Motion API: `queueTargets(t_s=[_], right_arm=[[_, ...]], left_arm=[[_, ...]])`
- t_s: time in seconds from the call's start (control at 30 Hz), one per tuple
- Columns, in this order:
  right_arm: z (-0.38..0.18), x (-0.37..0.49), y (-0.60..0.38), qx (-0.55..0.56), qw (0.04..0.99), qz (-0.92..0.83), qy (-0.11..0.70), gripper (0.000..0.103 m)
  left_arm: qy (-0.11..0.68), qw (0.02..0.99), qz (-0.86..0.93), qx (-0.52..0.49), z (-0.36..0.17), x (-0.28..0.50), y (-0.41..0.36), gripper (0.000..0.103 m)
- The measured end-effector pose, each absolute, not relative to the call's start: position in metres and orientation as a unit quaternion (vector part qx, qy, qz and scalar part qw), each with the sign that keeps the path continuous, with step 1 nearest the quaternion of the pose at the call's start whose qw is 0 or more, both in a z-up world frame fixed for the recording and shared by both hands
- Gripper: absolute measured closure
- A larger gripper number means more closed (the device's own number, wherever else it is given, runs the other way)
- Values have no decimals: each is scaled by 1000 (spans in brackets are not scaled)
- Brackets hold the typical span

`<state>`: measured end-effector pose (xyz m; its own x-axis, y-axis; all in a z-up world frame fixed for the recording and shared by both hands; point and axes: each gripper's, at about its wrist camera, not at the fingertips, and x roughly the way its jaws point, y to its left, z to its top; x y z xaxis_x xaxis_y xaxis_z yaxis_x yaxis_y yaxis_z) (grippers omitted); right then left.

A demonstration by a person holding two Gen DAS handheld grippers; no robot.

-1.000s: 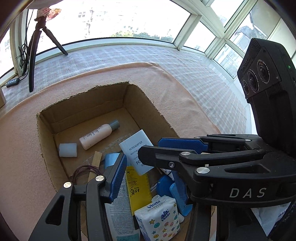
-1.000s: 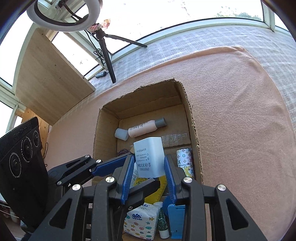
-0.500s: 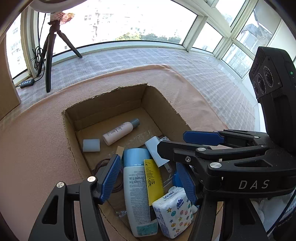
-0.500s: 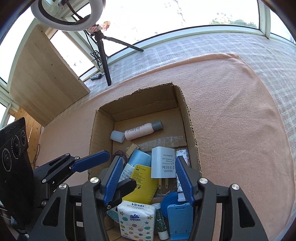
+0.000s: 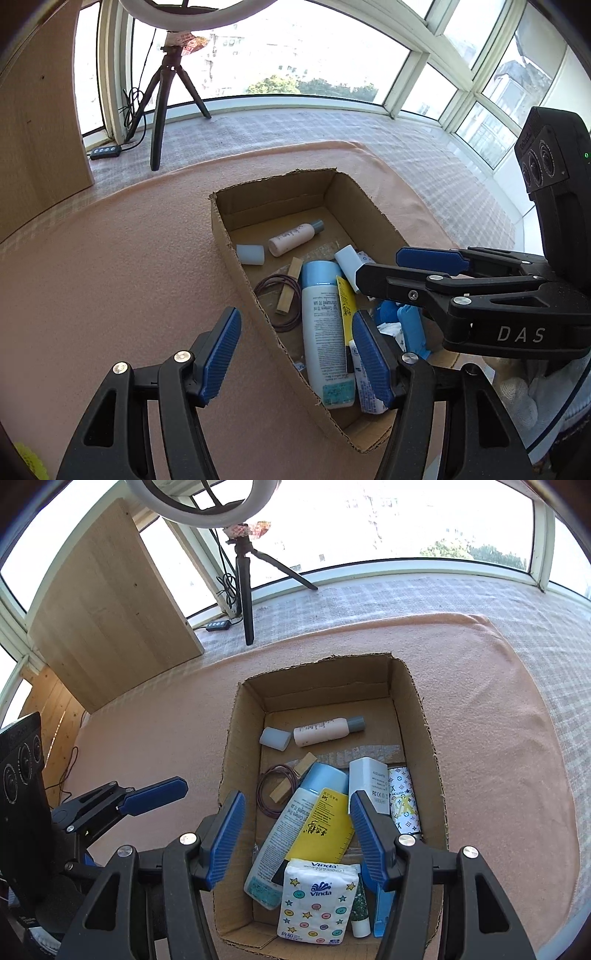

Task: Organize objects
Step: 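Move the left tool to the yellow shuttlecock and grasp it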

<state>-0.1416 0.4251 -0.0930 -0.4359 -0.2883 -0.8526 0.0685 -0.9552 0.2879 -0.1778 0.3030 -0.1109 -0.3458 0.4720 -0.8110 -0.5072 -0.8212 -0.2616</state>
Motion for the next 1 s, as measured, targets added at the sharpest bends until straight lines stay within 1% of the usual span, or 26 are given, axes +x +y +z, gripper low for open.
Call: queueTargets(t_s=[0.13, 0.3, 0.73, 1.0], right_arm=[[-87, -133, 411, 515, 103, -845, -99, 48], [-82, -119, 393, 512, 98, -849, -84, 48], [-84, -81, 345, 512, 104, -849, -82, 48], [-86, -60, 325, 513, 109, -848, -71, 48]], left_arm=[[5, 287, 826, -485, -104, -166, 272, 37], [-27, 257, 835, -486, -101, -150, 216, 37], [-57, 152, 863, -478, -92, -108, 61, 37], [-79, 99, 870, -477, -93, -84, -15, 36]])
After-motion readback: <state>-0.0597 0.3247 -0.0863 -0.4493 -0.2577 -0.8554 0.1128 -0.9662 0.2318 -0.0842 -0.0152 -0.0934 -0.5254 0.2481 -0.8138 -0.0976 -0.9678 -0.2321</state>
